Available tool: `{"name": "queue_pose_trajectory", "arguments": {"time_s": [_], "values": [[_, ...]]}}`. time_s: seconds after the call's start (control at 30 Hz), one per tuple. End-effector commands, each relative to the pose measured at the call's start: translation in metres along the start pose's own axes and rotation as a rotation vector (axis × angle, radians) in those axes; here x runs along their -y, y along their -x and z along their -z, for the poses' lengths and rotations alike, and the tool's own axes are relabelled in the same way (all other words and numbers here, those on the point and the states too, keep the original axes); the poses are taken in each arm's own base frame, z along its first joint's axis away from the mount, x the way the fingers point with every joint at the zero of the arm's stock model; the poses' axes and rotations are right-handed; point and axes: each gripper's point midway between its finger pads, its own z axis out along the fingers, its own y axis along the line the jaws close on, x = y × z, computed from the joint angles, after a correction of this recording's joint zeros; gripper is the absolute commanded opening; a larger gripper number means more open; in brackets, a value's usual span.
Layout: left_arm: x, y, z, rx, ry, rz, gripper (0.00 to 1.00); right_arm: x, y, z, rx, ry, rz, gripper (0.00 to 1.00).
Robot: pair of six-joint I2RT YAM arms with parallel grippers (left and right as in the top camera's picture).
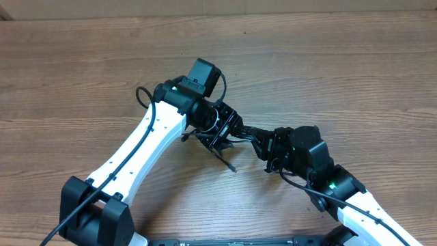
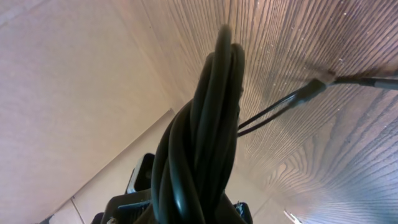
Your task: Untangle cables
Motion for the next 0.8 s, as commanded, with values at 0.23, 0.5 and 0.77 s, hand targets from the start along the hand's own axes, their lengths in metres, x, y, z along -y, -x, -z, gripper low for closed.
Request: {"name": "queue_pose_trajectory", "arguments": {"time_s": [0.23, 0.5, 0.77], "values": [[-0.002, 0.001, -0.011, 0.011, 0.002, -0.016, 0.33, -0.02, -0.018, 0.004, -0.057, 0.053, -0.004, 0.1], [-0.004, 0.019, -0.011, 0.127, 0.026, -0.125, 0.04, -0.018, -0.014, 0.004, -0.035, 0.046, -0.005, 0.15], [-0.017, 0.049, 0.001, 0.232, 0.099, -0.282, 0.04, 0.001, 0.013, 0.004, 0.089, -0.028, 0.183, 0.22]]}}
